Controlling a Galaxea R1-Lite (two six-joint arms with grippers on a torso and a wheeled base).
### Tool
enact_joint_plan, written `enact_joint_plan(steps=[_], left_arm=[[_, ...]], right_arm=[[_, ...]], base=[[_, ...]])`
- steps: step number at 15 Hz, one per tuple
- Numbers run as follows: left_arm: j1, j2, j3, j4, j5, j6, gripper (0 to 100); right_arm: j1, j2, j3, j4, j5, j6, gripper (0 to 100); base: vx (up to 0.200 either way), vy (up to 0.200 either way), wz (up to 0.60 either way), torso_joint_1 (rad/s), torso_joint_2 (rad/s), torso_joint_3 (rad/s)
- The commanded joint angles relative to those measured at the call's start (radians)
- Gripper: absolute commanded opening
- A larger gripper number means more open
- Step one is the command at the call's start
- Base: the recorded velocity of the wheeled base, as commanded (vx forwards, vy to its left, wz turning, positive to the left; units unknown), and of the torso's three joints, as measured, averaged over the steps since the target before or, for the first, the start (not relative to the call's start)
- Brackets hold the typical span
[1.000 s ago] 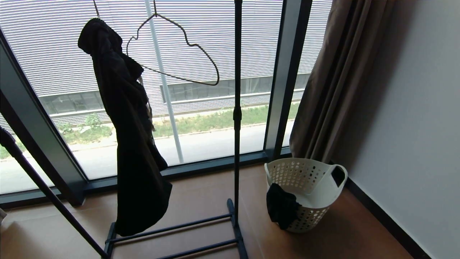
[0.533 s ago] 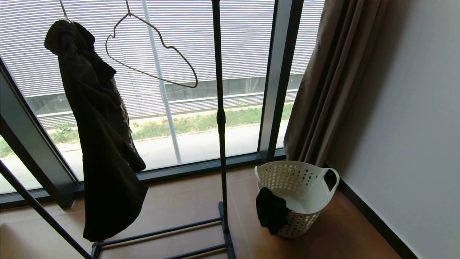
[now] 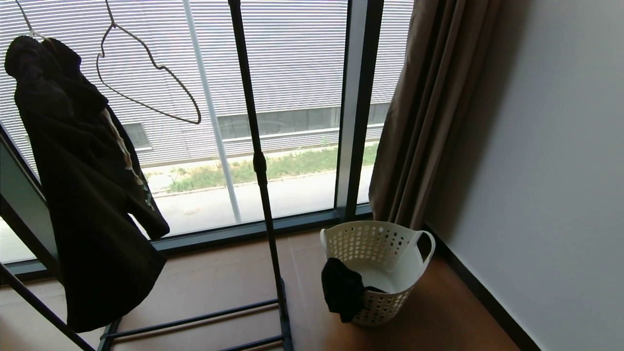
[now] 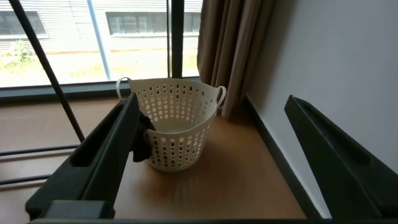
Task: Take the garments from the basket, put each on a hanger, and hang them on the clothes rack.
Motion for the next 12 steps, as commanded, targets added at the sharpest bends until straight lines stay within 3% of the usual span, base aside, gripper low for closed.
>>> enact_joint_plan(steps=[1, 4, 6, 12], left_arm=[[0.0, 0.001, 0.0, 0.0, 0.0, 0.0, 100], [0.0, 0.001, 0.0, 0.0, 0.0, 0.0, 100], [0.0, 0.001, 0.0, 0.0, 0.0, 0.0, 100], [0.0, 0.0, 0.002, -0.003, 0.005, -0.002, 100]], right_arm=[[0.0, 0.001, 0.0, 0.0, 0.0, -0.001, 100], [0.0, 0.001, 0.0, 0.0, 0.0, -0.001, 100], [0.0, 0.001, 0.002, -0.001, 0.0, -0.001, 100], [0.0, 0.0, 0.002, -0.004, -0.001, 0.004, 100]], base=[[0.2, 0.0, 0.0, -0.007, 0.0, 0.017], [0.2, 0.067, 0.0, 0.004, 0.01, 0.007], [0.0, 0.2, 0.0, 0.002, 0.0, 0.0], [0.0, 0.0, 0.0, 0.0, 0.0, 0.0]])
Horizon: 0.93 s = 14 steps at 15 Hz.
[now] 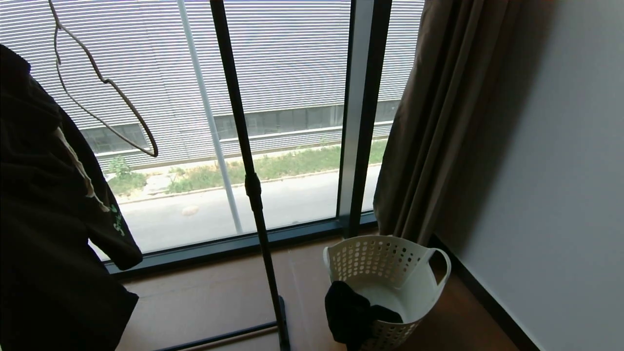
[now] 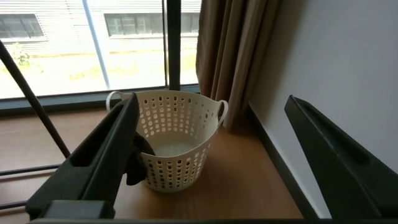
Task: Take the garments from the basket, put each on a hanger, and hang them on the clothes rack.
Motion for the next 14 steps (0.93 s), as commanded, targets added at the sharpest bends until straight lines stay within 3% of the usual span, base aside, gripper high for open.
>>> enact_joint_plan(steps=[1, 7, 14], left_arm=[[0.0, 0.0, 0.002, 0.001, 0.002, 0.001, 100], [0.0, 0.0, 0.0, 0.003, 0.002, 0.001, 100], [0.0, 0.0, 0.0, 0.006, -0.001, 0.001, 100]], right_arm=[[0.0, 0.0, 0.0, -0.002, 0.0, 0.0, 100], [0.0, 0.0, 0.002, -0.003, -0.003, 0.0, 100], [0.0, 0.0, 0.002, -0.003, -0.002, 0.002, 100]], base=[[0.0, 0.0, 0.0, 0.0, 0.0, 0.0], [0.0, 0.0, 0.0, 0.0, 0.0, 0.0], [0.0, 0.0, 0.0, 0.003, 0.0, -0.169]])
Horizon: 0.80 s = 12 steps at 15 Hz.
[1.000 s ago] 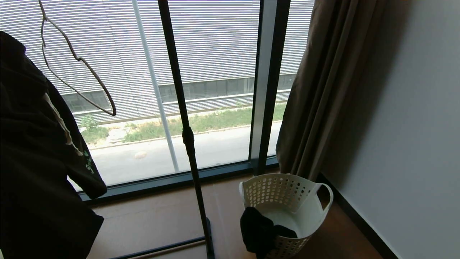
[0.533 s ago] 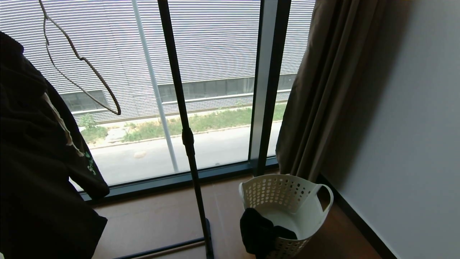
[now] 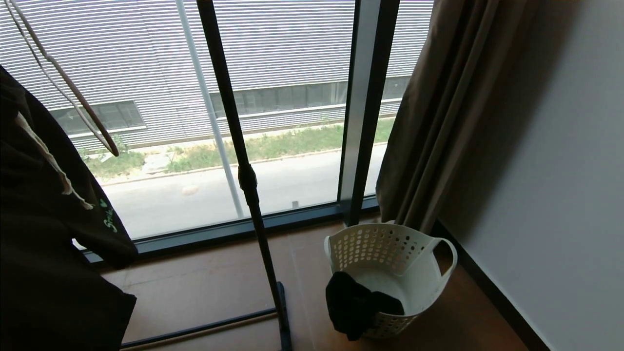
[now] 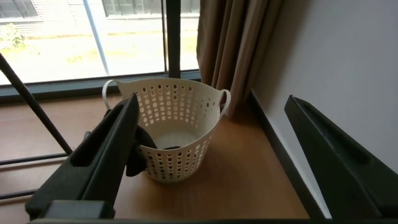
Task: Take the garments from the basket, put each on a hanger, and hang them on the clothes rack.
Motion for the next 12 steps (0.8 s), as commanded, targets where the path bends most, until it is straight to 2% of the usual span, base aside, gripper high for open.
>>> enact_joint_plan(steps=[1, 12], left_arm=[[0.0, 0.0, 0.0, 0.0, -0.001, 0.0, 100], [-0.003, 0.001, -0.001, 0.002, -0.004, 0.003, 100]], right_arm=[[0.0, 0.0, 0.0, 0.0, 0.0, 0.0, 100], [0.0, 0.0, 0.0, 0.0, 0.002, -0.003, 100]], base=[[0.0, 0.0, 0.0, 0.007, 0.0, -0.188], [0.0, 0.0, 0.0, 0.004, 0.02, -0.183]])
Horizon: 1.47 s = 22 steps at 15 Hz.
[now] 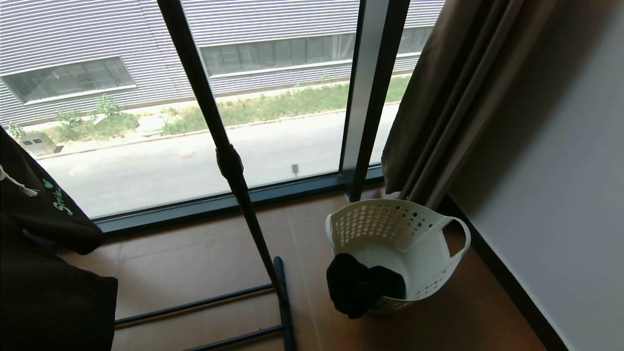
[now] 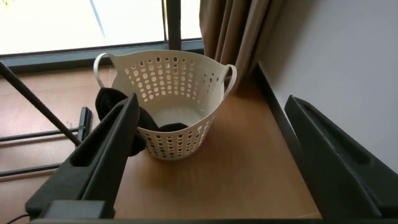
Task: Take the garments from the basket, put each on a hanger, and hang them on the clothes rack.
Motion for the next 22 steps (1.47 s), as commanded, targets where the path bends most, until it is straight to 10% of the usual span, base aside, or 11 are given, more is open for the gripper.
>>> enact_joint_plan(steps=[1, 16, 19, 22], left_arm=[[0.0, 0.0, 0.001, 0.0, 0.002, -0.001, 100], [-0.004, 0.001, 0.002, -0.002, 0.0, 0.004, 100], [-0.004, 0.001, 0.004, -0.003, 0.002, 0.011, 100], [-0.003, 0.0, 0.005, -0.007, 0.005, 0.004, 100]], right_arm=[[0.0, 0.0, 0.0, 0.001, 0.001, -0.001, 100], [0.0, 0.0, -0.001, 0.004, 0.001, -0.005, 100], [0.155, 0.201, -0.06, 0.013, 0.001, 0.005, 100], [0.376, 0.729, -0.265, -0.045, 0.0, 0.113, 100]], base=[[0.0, 0.0, 0.0, -0.017, 0.28, 0.046], [0.0, 0.0, 0.0, -0.002, 0.11, -0.101], [0.0, 0.0, 0.0, 0.001, 0.01, -0.16], [0.0, 0.0, 0.0, 0.001, 0.0, -0.02]])
